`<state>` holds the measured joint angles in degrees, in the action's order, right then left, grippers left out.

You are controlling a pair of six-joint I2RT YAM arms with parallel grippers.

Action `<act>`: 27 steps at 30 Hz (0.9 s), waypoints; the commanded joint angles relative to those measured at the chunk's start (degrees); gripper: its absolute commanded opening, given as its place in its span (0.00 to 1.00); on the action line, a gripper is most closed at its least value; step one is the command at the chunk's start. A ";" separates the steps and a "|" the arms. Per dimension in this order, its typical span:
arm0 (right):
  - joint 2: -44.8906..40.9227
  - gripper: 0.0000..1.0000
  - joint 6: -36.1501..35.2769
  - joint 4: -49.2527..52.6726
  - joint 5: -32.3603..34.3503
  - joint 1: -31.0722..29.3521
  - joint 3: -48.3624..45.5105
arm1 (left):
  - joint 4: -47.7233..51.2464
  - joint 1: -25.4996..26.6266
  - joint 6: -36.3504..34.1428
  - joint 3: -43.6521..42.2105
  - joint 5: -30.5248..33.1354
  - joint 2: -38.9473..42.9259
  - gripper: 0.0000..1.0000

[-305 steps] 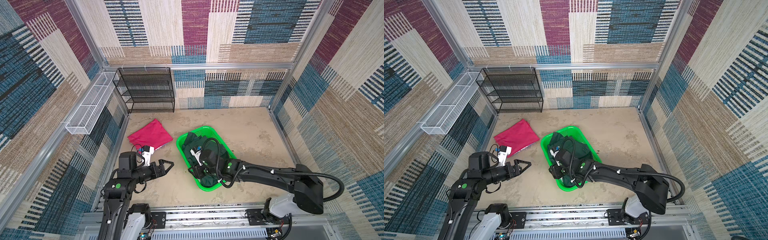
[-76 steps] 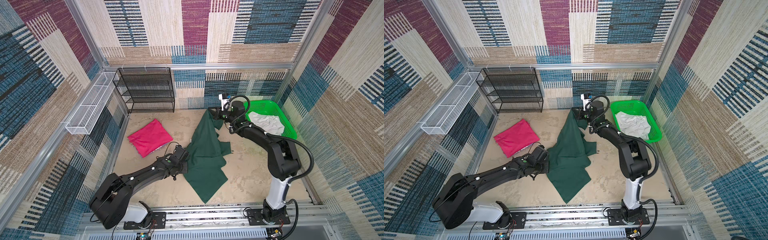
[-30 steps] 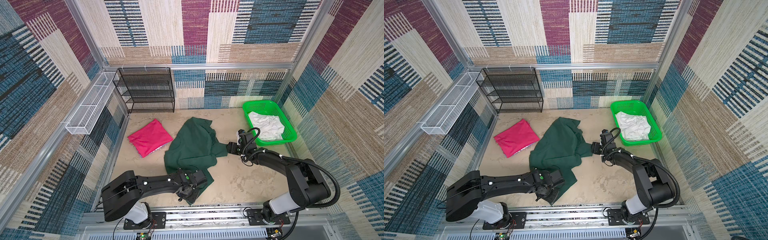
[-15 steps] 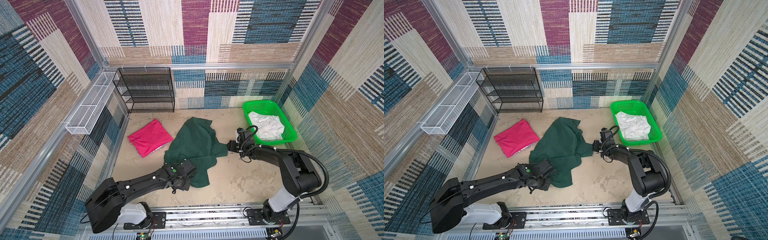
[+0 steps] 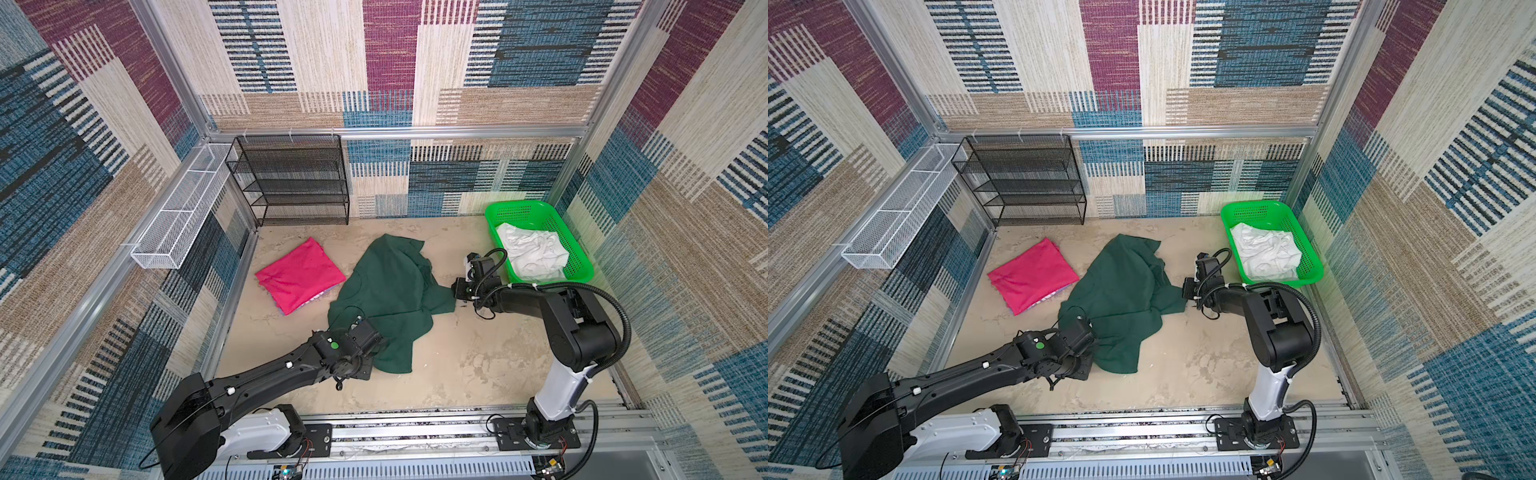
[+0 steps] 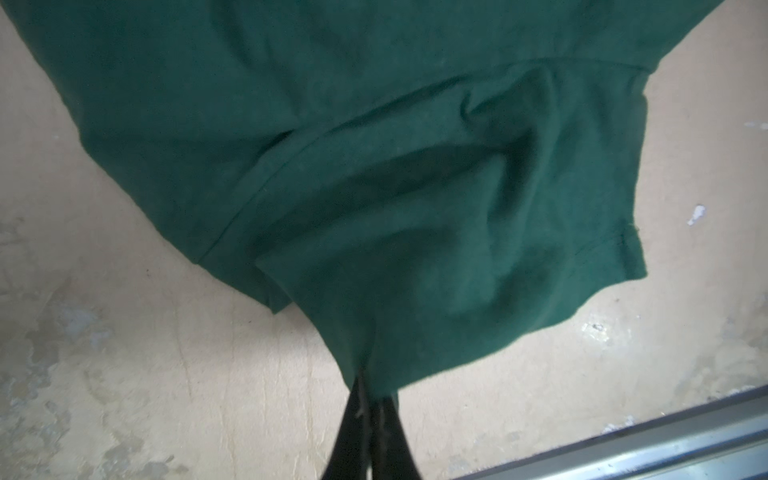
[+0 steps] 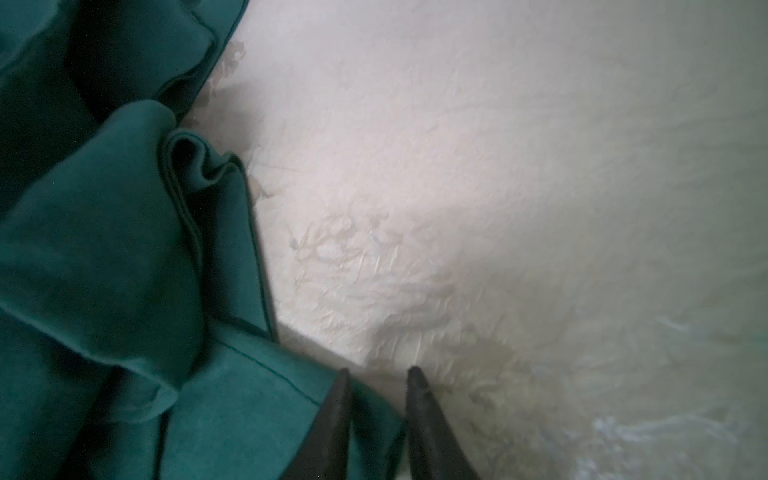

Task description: Fold and stack the t-shirts

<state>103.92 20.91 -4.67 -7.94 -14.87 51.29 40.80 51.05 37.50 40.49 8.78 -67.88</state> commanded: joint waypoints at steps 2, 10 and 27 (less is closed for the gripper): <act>-1.90 0.00 -1.21 1.06 -2.89 -0.07 0.04 | 1.58 -1.57 0.54 1.59 0.97 1.83 0.00; -18.76 0.00 -3.44 7.15 2.24 0.62 -1.85 | 6.33 -12.03 -3.62 10.48 7.20 10.92 0.00; -45.86 0.00 -9.50 16.60 10.16 1.95 2.34 | 11.19 -24.92 -15.75 25.23 14.57 17.06 0.00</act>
<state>60.29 13.56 14.35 1.06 -12.88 52.56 51.72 27.40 26.79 62.96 22.15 -49.95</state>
